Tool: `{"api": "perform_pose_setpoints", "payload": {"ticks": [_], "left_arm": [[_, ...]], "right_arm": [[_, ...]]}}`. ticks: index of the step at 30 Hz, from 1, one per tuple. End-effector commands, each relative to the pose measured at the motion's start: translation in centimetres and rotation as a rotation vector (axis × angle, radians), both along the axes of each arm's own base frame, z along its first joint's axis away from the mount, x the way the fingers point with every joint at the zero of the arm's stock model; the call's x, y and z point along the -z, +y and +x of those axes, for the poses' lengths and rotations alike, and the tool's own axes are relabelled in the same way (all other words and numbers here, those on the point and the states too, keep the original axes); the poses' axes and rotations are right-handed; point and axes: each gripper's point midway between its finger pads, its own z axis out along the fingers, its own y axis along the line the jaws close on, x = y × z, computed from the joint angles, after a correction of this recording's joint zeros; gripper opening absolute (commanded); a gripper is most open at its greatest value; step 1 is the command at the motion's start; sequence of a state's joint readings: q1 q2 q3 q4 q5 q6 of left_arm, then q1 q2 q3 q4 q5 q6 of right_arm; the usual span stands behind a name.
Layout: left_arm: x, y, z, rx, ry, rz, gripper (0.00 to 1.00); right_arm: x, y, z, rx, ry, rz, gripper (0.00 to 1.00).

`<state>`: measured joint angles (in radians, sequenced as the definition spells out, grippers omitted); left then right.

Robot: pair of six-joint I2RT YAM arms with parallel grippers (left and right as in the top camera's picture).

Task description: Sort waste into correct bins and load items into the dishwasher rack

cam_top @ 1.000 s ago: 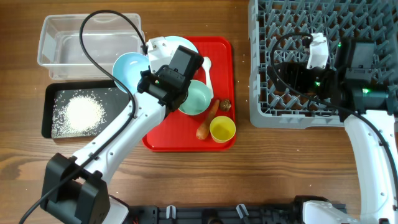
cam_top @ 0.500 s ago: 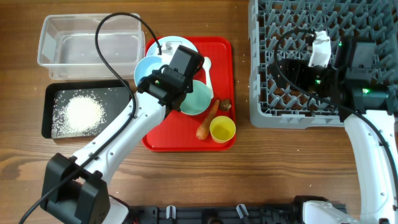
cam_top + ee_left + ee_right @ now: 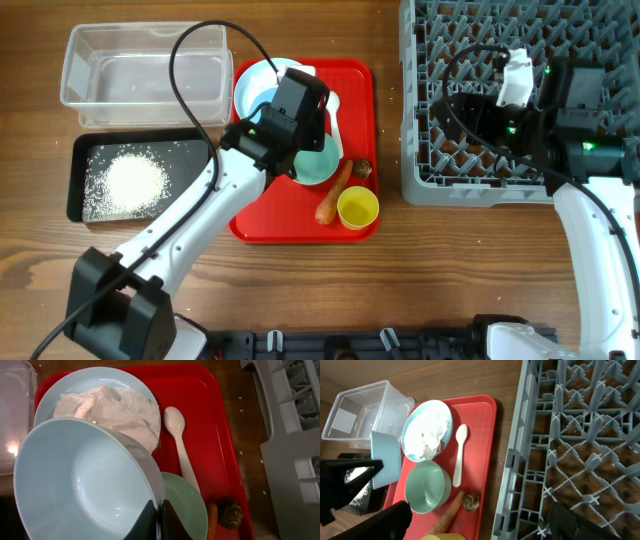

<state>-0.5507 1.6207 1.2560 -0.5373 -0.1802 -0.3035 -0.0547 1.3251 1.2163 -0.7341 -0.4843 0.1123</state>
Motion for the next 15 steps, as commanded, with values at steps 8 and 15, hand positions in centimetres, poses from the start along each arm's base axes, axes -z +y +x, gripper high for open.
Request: {"api": "perform_pose_setpoints", "payload": {"ticks": [8,15], "left_arm": [[-9.4,-2.1,-0.4,0.086,-0.213,-0.208,0.04],[-10.9,-4.0,-0.1,0.167,-0.264,-0.269,0.04]], "right_arm": [[-0.4,-0.6,1.0,0.016,-0.031,-0.038,0.90],[-0.4,-0.6,1.0,0.022,-0.028,-0.033,0.90]]}}
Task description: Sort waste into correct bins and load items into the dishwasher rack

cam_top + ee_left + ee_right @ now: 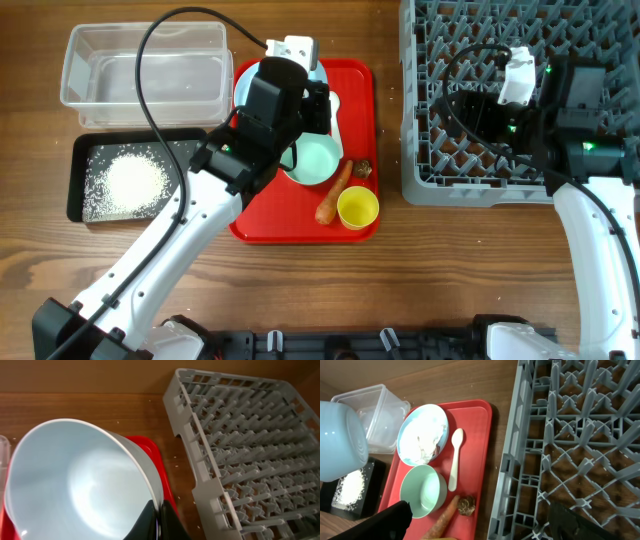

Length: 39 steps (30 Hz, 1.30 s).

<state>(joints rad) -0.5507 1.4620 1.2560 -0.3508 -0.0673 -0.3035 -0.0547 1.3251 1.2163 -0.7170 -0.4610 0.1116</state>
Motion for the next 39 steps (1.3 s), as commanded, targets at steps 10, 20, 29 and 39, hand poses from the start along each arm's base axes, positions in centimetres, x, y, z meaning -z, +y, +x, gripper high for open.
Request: {"api": "perform_pose_setpoints", "payload": {"ticks": [10,20,29,39], "left_arm": [[12.9,4.8,-9.1,-0.026,0.577,0.352,0.04],[17.2,5.2,-10.2,-0.013,0.704,0.408,0.57],[8.5,14.9,-2.8,-0.330,0.523,0.144,0.79],[8.6,21.7,-2.3,-0.480,0.574,0.009,0.82]], "right_arm": [[-0.2,0.3,0.2,0.004,0.014,0.023,0.90],[0.2,0.3,-0.3,0.004,0.042,0.024,0.90],[-1.8,9.8,-0.5,-0.140,-0.024,0.096,0.83],[8.1,26.5,-7.9,-0.556,0.182,-0.109,0.79]]}}
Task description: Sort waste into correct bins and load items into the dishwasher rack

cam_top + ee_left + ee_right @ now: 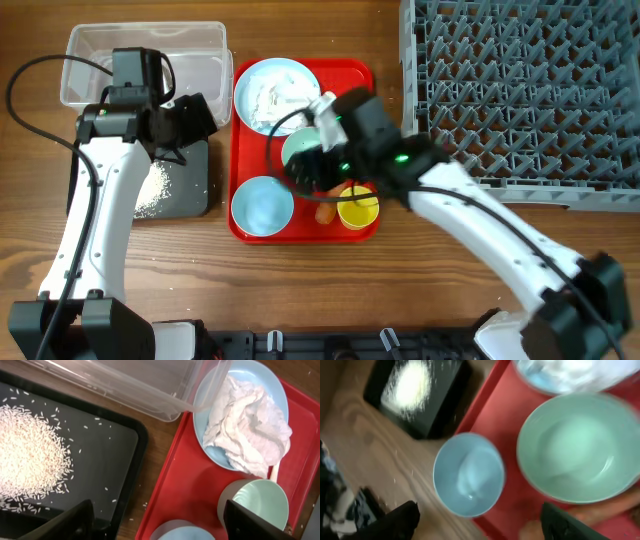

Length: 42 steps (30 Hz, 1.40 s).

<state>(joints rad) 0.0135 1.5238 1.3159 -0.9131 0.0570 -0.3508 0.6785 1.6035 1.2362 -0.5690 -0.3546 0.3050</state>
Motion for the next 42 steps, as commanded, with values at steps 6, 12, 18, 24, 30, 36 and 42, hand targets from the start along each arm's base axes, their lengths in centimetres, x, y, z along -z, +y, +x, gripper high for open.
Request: {"api": "perform_pose_setpoints", "payload": {"ticks": [6,12,18,24,30,36,42], "left_arm": [[-0.4,-1.3,-0.1,0.036,-0.003,-0.031,0.84],[-0.4,-1.7,-0.2,0.045,-0.001,-0.043,0.87],[0.5,-2.4,-2.5,0.057,0.100,-0.089,0.96],[0.8,-2.4,-3.5,0.056,0.144,-0.090,0.98],[0.8,-2.4,-3.5,0.056,0.144,-0.090,0.99],[0.7,-2.4,-3.3,0.056,0.136,-0.089,1.00],[0.3,-2.0,-1.8,0.050,0.071,-0.068,1.00]], "right_arm": [[7.3,0.2,-4.0,-0.100,0.163,-0.298,0.73],[6.4,0.9,-2.5,-0.055,0.121,-0.287,0.69],[7.6,2.0,-0.9,-0.042,0.071,-0.278,0.67],[12.2,2.9,-1.6,-0.044,0.141,-0.333,0.53],[13.1,2.4,-1.8,-0.002,0.174,-0.357,0.05],[6.6,2.7,-1.9,-0.003,0.099,-0.252,0.04],[-8.6,-8.5,1.4,0.401,-0.390,-0.358,0.04]]}}
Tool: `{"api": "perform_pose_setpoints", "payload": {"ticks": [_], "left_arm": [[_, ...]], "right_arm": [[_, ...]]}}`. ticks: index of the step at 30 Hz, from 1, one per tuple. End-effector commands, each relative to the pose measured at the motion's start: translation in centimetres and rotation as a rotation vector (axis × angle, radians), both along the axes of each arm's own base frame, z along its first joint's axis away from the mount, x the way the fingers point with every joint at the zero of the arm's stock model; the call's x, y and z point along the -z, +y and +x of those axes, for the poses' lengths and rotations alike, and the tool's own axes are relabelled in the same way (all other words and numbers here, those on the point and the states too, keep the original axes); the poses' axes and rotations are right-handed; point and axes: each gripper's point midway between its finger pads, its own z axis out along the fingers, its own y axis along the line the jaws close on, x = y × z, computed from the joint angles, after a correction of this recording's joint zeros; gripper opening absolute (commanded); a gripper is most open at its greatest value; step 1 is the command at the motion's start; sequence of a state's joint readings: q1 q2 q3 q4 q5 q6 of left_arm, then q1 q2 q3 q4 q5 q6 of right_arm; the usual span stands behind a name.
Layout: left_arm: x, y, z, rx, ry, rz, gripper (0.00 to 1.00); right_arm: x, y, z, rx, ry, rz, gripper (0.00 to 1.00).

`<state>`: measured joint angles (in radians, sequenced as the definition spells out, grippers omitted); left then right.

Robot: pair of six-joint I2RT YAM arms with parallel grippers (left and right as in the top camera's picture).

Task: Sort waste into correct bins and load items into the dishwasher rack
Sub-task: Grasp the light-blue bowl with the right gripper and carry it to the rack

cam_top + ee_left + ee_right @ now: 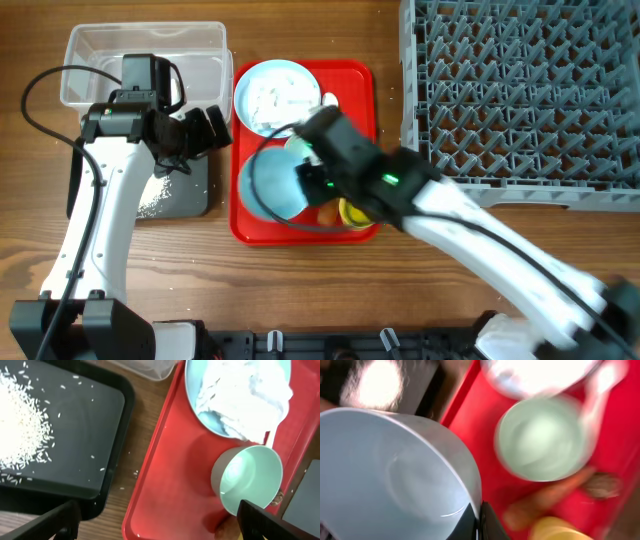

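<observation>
A light blue bowl [272, 185] [395, 475] hangs tilted over the front left of the red tray [365, 80]. My right gripper [303, 183] [480, 510] is shut on its rim. The mint green bowl [540, 440] [250, 477] stands on the tray beside it. A blue plate with crumpled tissue [275, 95] [240, 395] lies at the tray's far end, next to a white spoon [330, 100]. A carrot [545, 502] and a yellow cup [560, 530] lie at the tray's front. My left gripper [210, 128] [157, 510] is open, over the tray's left edge.
The grey dishwasher rack [520, 90] fills the back right. A clear plastic bin [145, 60] stands at the back left. In front of it lies a black tray [85, 425] with rice [20, 425]. A brown lump [602, 485] sits near the carrot.
My right gripper was open above the bowls and is now shut on the blue bowl's rim. The bowl has left the tray floor and tilted. My left gripper moved slightly right, still open.
At first my left gripper held the blue bowl over the red tray while my right arm stood open over the rack. Then the left held it higher, facing the rack. Later the bowl stood on the tray's front left, left gripper open. Now the right holds it.
</observation>
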<state>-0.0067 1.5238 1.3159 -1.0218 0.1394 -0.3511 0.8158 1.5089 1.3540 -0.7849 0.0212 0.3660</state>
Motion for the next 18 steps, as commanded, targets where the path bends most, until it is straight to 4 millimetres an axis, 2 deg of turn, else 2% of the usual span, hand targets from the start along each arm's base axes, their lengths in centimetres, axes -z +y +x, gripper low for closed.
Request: {"api": "perform_pose_setpoints", "payload": {"ticks": [1,4,7,8,9,10,11,12,14,15,17,18], "left_arm": [[-0.7,0.1,0.9,-0.003,-0.045,0.009,1.00],[-0.9,0.1,1.4,-0.003,-0.065,0.008,1.00],[-1.2,0.1,2.0,-0.003,-0.091,0.008,1.00],[-1.3,0.1,2.2,-0.004,-0.102,0.007,1.00],[-1.4,0.1,2.5,-0.004,-0.117,0.007,1.00],[-1.6,0.1,2.9,-0.004,-0.136,0.007,1.00],[-1.8,0.1,3.2,-0.004,-0.146,0.007,1.00],[-1.9,0.1,3.4,-0.004,-0.155,0.007,1.00],[-2.0,0.1,3.6,-0.004,-0.166,0.007,1.00],[-2.0,0.1,3.7,-0.004,-0.171,0.007,1.00],[-2.2,0.1,4.0,-0.004,-0.184,0.007,1.00],[-2.3,0.1,4.2,-0.004,-0.192,0.007,1.00]], "right_arm": [[-5.1,-8.6,2.9,0.321,-0.286,-0.199,0.04],[-6.9,-14.4,4.7,0.512,-0.396,-0.345,0.04],[-9.0,-21.6,7.7,0.791,-0.503,-0.461,0.04],[-9.7,-24.2,8.9,0.897,-0.544,-0.493,0.04],[-10.2,-26.4,11.0,0.957,-0.583,-0.520,0.04],[-10.3,-27.8,13.0,0.970,-0.611,-0.558,0.04],[-10.3,-28.9,14.9,0.968,-0.641,-0.601,0.04],[-10.3,-29.9,17.7,0.933,-0.687,-0.686,0.04],[-10.0,-30.6,21.1,0.847,-0.745,-0.836,0.04],[-9.6,-30.7,23.1,0.780,-0.775,-0.978,0.04],[-8.4,-30.4,25.2,0.696,-0.795,-1.181,0.04],[-7.2,-30.2,26.1,0.639,-0.787,-1.261,0.04]]}}
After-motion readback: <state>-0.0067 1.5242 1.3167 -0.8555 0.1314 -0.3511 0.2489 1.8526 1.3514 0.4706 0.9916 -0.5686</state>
